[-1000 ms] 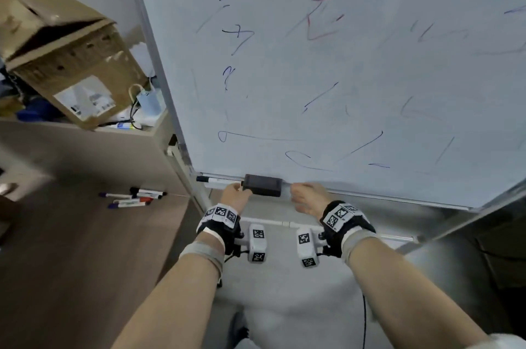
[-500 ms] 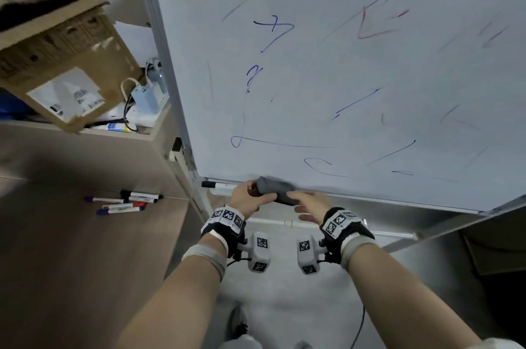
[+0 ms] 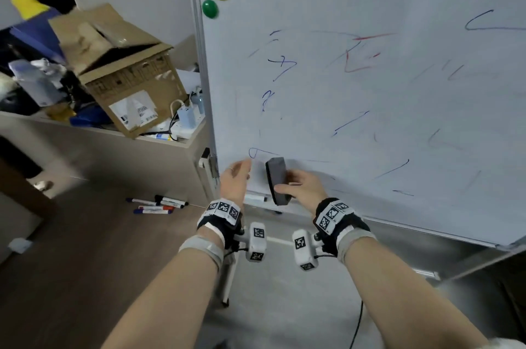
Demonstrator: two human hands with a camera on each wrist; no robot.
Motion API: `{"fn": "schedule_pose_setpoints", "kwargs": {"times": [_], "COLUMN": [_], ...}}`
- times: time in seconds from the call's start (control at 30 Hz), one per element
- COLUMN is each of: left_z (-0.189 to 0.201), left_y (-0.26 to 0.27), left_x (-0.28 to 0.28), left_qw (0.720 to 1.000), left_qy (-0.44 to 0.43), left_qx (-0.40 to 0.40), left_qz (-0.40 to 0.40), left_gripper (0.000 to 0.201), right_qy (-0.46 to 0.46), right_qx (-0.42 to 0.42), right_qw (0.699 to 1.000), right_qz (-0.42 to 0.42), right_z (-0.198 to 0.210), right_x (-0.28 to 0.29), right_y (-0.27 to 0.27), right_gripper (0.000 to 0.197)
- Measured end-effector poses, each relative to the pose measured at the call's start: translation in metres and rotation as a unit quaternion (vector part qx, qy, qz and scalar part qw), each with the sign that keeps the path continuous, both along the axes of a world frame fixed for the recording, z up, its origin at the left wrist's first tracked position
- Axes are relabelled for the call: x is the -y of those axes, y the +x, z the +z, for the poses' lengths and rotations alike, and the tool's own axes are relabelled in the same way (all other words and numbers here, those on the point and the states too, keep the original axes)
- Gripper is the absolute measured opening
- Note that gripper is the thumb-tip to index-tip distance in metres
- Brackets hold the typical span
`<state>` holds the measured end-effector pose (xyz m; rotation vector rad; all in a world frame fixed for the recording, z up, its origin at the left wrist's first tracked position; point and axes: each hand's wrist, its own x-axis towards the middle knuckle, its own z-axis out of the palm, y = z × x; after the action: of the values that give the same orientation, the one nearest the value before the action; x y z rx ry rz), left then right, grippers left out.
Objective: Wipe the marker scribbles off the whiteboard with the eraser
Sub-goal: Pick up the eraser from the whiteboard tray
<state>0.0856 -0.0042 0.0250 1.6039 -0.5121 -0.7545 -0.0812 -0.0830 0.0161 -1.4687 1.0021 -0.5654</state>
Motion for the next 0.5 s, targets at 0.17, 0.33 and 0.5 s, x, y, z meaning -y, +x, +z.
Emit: {"fn": "schedule_pose_setpoints", "kwargs": {"times": [0.17,0.33,0.5], "left_z": [0.058,0.114,0.121], "left_y": [0.056,0.091,0.101], "left_x": [0.019,0.049,0.059], "left_qw": [0.971,0.974,0.995], "left_qy": [-0.041,-0.085,-0.079], "left_qx": [0.147,0.142,0.054], "left_qz": [0.184,0.152,0.032], "left_gripper": [0.044,0.058,0.076], "right_qy": [-0.117,-0.267,-0.366], "right_qx": [0.010,0.053,-0.023], "right_qw": [0.986,0.912,0.851], "right_qz": [-0.120,-0.308,-0.375], "right_z": [0.049,0.112,0.132], "right_x": [0.015,0.011,0.017], "right_y": [0.022,0.055,0.076], "right_gripper": [0.058,0.054,0.053]}}
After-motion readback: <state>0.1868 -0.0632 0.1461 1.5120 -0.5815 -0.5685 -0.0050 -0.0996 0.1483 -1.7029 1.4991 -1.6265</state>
